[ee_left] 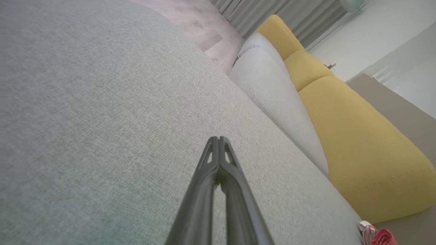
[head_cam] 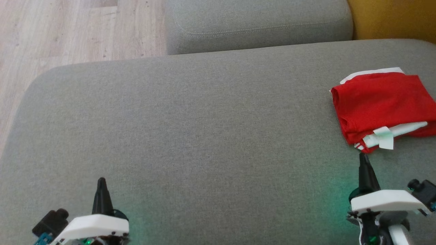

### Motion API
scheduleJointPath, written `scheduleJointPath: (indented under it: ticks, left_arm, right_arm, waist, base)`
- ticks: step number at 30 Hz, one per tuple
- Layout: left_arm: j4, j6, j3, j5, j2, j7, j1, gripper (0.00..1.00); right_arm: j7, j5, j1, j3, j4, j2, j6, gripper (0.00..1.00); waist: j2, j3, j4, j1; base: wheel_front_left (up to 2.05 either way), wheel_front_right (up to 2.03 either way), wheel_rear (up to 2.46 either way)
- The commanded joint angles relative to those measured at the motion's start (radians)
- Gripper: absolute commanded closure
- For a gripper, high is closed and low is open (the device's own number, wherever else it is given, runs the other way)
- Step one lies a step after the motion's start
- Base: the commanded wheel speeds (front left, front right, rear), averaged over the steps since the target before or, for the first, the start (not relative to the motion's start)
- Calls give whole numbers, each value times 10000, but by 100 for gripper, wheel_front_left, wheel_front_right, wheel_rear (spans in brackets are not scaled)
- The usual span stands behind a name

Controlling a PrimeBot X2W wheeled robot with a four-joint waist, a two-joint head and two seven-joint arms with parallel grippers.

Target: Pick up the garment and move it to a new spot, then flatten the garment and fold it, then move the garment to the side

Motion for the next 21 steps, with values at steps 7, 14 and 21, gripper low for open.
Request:
scheduleJointPath:
  ticks: [7,14,21]
  left_arm:
    - [-409,-111,454,-895,11,239,-549,100]
    - [-495,-185,612,-1744,11,475,-598,100]
    - [-559,-241,730,-2377,12,651,-634,100]
  right_arm:
    - [229,995,-484,-56,-501,-32,-3,100]
    - [458,1909,-498,-160,-620,-35,-3,100]
    - [630,2591,-508,-238,-708,-38,-4,100]
  waist:
    - [0,-9,35,-1]
    - [0,-18,72,-1]
    - [0,-25,101,-1]
  base:
    - [0,0,0]
    - [0,0,0]
    - [0,0,0]
